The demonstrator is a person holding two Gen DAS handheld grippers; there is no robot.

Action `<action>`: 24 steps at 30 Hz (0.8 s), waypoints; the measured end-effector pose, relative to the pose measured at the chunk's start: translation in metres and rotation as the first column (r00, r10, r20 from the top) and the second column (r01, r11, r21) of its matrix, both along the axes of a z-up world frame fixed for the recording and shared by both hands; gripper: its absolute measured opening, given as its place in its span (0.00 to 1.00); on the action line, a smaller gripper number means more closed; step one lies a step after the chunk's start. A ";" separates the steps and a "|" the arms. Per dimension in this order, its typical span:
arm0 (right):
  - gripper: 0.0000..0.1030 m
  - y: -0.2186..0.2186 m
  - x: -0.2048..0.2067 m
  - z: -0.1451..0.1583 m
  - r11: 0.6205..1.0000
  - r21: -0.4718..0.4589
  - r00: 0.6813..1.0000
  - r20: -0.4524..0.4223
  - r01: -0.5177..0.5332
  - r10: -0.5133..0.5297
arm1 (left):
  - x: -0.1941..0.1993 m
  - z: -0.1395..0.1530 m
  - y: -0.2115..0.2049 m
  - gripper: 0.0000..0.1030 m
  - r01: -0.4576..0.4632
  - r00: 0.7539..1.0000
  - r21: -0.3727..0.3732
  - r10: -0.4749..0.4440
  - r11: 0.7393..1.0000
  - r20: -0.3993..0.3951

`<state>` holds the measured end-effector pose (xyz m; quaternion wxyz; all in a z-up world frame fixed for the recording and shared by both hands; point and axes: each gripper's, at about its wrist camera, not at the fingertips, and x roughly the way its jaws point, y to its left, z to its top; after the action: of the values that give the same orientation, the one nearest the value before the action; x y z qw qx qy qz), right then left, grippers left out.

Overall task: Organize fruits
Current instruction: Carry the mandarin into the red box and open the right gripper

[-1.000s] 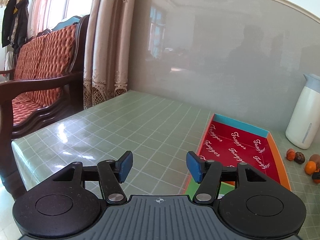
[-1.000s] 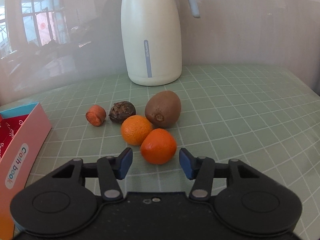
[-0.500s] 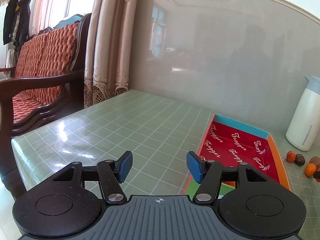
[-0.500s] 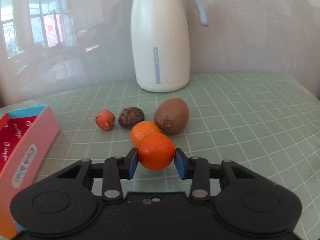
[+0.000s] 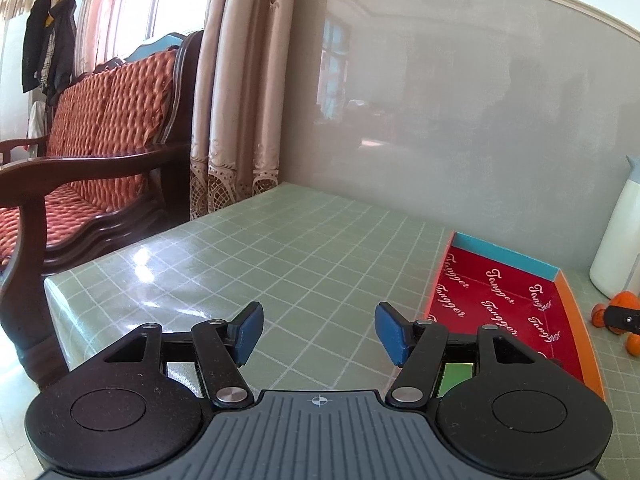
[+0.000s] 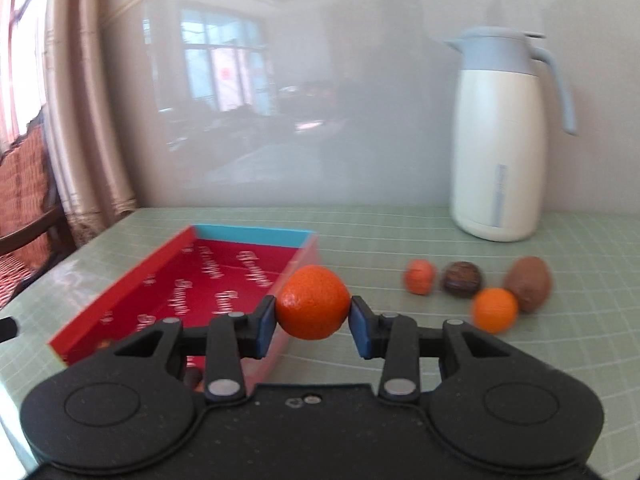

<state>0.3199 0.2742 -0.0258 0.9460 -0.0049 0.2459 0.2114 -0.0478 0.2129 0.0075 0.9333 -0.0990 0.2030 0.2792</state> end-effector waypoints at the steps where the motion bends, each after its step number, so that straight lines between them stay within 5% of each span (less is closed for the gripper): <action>1: 0.37 0.007 -0.001 -0.001 1.000 -0.003 1.000 -0.001 -0.020 0.020 | 0.000 0.000 0.000 0.61 -0.002 1.000 0.002 0.002 1.000 -0.001; 11: 0.37 0.060 -0.005 -0.011 0.988 -0.068 0.990 -0.022 -0.138 0.137 | -0.004 -0.001 0.005 0.62 -0.020 1.000 0.028 0.021 0.999 -0.012; 24: 0.43 0.075 -0.008 -0.015 0.984 -0.116 0.990 0.001 -0.138 0.139 | -0.005 -0.003 0.014 0.63 -0.037 0.999 0.020 0.037 0.999 -0.020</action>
<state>0.3124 0.3496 -0.0413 0.9283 -0.0774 0.2523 0.2620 -0.0528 0.2270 0.0046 0.9268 -0.0909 0.2078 0.2993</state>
